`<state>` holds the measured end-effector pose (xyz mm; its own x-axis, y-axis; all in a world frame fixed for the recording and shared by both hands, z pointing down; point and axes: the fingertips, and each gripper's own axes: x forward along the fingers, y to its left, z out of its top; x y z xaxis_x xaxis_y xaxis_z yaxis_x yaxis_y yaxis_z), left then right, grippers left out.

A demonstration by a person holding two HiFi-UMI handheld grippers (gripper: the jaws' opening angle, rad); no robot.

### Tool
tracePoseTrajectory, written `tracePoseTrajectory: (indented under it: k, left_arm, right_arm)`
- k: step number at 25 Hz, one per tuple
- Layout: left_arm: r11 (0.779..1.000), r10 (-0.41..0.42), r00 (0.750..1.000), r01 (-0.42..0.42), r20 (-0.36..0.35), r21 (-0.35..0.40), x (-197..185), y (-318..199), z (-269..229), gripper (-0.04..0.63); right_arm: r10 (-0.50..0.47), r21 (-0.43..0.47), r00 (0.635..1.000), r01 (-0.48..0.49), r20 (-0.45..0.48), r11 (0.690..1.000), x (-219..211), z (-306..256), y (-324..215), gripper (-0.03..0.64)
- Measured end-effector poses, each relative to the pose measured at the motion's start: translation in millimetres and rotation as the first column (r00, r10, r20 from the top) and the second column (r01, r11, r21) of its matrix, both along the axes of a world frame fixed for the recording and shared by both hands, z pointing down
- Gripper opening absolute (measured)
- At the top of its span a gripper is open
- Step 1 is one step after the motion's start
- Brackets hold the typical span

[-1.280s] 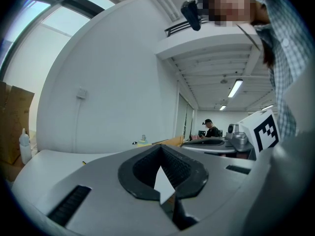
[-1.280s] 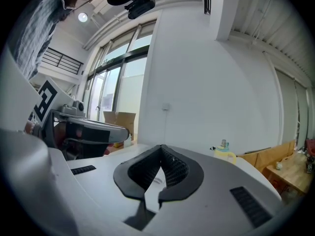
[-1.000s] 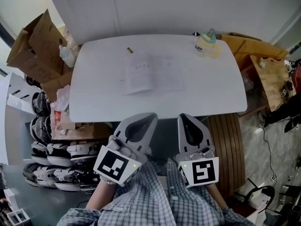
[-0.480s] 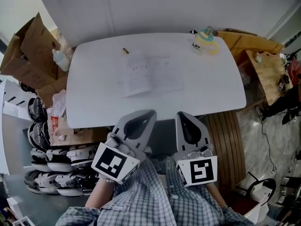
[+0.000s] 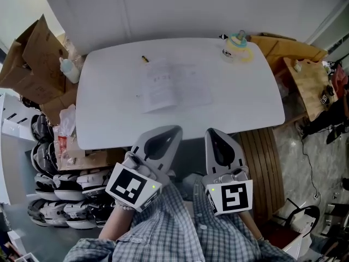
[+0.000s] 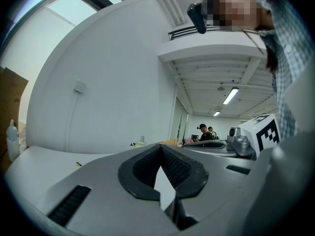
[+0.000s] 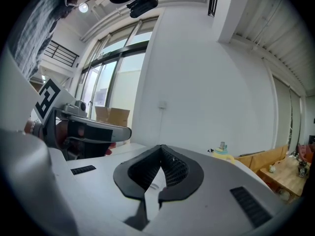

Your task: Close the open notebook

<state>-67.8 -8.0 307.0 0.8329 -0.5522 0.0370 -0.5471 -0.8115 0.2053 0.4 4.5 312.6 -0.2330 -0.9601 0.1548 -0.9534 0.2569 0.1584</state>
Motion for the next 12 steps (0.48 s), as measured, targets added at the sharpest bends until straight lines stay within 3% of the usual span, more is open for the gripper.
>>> tracePoseTrajectory:
  k: [12]
  left_arm:
    - [1.000, 0.002, 1.000, -0.002, 0.003, -0.004, -3.4, 1.7, -0.1, -0.002]
  right_arm:
    - [-0.002, 0.006, 1.000, 0.002, -0.008, 1.000, -3.4, -1.2, 0.9, 0.012]
